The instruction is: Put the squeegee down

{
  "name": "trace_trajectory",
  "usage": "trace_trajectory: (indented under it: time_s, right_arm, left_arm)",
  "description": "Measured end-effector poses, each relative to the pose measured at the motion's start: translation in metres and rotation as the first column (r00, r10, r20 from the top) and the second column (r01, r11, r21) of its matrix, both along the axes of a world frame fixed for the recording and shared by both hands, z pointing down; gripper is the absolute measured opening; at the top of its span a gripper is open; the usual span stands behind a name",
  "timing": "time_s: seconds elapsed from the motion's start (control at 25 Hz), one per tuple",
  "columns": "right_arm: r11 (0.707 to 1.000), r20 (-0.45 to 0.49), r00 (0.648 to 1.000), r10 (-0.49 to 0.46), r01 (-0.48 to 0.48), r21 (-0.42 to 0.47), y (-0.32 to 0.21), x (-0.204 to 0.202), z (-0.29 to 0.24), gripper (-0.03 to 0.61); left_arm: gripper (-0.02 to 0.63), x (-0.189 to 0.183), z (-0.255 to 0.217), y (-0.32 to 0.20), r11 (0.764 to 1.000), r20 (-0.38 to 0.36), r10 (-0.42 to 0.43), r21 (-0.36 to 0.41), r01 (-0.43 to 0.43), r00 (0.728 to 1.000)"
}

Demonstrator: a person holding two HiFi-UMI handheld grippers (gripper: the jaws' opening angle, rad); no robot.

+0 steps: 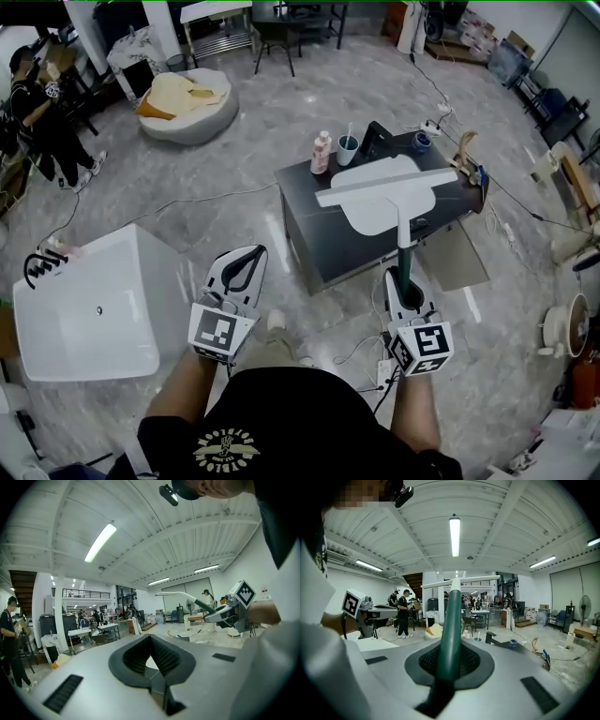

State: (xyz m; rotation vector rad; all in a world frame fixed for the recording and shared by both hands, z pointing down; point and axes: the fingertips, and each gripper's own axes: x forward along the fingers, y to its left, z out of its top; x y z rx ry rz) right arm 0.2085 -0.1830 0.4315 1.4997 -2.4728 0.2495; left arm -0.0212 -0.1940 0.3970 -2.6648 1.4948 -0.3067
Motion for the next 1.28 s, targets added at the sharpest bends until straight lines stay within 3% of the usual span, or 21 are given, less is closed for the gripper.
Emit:
trace_trajectory:
  time_s: [0.56,1.28]
  right_arm:
    - [1.000,-0.019,1.000,0.001,-0.001,-0.009,-0.087,-0.025,-0.001,0.051]
    - [0.994,-0.050,0.993,0.111,-0.110,0.020,-0.146,-0.045,-0.009,0.051]
  left_arm:
    - [0.023,-0.018,0.000,-0.088,1.000,-0.024,0.017,-0.004,-0.017,1.000]
    - [0.023,-0.035,-0.002,-0.160,0.990,-0.045,0.141,0.024,-0.140,0.989]
